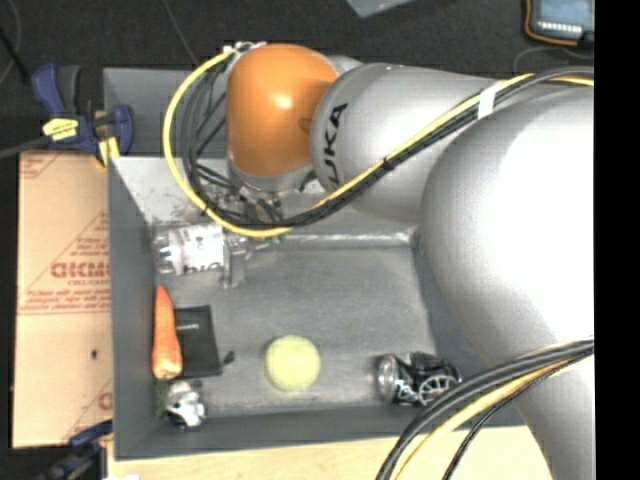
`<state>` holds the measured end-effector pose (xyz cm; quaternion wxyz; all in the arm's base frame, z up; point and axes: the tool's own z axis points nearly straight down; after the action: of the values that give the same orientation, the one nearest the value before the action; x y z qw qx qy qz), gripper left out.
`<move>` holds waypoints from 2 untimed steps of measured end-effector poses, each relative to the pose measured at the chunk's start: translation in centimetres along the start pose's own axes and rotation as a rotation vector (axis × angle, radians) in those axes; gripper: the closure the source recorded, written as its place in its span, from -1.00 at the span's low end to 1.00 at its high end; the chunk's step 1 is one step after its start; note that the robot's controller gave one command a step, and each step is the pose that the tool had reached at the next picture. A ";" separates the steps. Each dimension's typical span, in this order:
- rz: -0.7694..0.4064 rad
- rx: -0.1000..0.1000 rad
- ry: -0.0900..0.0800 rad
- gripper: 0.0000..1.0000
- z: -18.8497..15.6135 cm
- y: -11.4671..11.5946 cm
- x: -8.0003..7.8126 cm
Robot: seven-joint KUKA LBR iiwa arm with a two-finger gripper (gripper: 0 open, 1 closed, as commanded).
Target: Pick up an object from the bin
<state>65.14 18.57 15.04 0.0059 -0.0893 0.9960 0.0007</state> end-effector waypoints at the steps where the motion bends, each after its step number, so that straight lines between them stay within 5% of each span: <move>1: -0.077 0.001 0.004 -1.00 8.3 -0.4 -0.2; 2: -0.038 -0.001 -0.001 1.00 7.9 0.1 -0.2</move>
Offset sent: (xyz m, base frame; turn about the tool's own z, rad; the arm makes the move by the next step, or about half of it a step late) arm 0.0013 0.0029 -0.0804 -0.0385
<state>65.40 18.73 7.10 0.0066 -0.1080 0.9941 0.0012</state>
